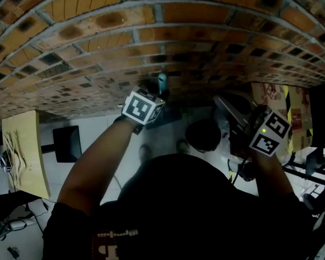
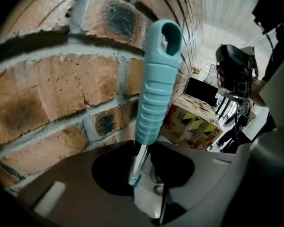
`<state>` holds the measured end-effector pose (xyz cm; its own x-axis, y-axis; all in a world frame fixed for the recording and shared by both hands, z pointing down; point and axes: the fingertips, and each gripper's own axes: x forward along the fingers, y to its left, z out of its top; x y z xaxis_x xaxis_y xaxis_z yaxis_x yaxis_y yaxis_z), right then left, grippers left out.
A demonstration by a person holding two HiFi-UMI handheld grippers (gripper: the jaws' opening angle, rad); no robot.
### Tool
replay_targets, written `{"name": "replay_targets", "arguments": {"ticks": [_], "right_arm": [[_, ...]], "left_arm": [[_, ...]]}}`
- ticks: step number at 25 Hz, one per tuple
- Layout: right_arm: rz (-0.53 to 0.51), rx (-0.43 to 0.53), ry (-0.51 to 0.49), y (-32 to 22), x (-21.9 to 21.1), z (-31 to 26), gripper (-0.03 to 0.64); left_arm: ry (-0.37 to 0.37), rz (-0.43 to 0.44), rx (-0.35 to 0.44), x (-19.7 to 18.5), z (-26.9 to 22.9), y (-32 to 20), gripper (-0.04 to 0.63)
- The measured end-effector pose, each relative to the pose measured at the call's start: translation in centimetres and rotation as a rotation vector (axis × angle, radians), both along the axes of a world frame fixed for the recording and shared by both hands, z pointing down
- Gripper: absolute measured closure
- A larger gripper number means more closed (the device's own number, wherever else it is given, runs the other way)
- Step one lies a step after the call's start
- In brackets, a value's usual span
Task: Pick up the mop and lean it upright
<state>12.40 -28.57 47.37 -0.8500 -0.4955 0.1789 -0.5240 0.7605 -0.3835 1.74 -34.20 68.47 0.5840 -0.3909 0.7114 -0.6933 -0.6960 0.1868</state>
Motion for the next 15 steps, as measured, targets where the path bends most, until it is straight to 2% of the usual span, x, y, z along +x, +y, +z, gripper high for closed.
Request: {"name": "replay_targets", "arguments": {"ticks": [9, 15], "right_arm": [[0.002, -0.002, 0.0, 0.3, 0.1, 0.0, 0.603], [0.005, -0.006, 0.004, 0.4, 0.3, 0.2, 0.603]], "left_arm": [[0.101, -0.171, -0.127, -0.3, 0.9, -2.3, 0.476], [0.101, -0.195, -0.179, -0.5, 2.4, -1.3, 0.457]]}}
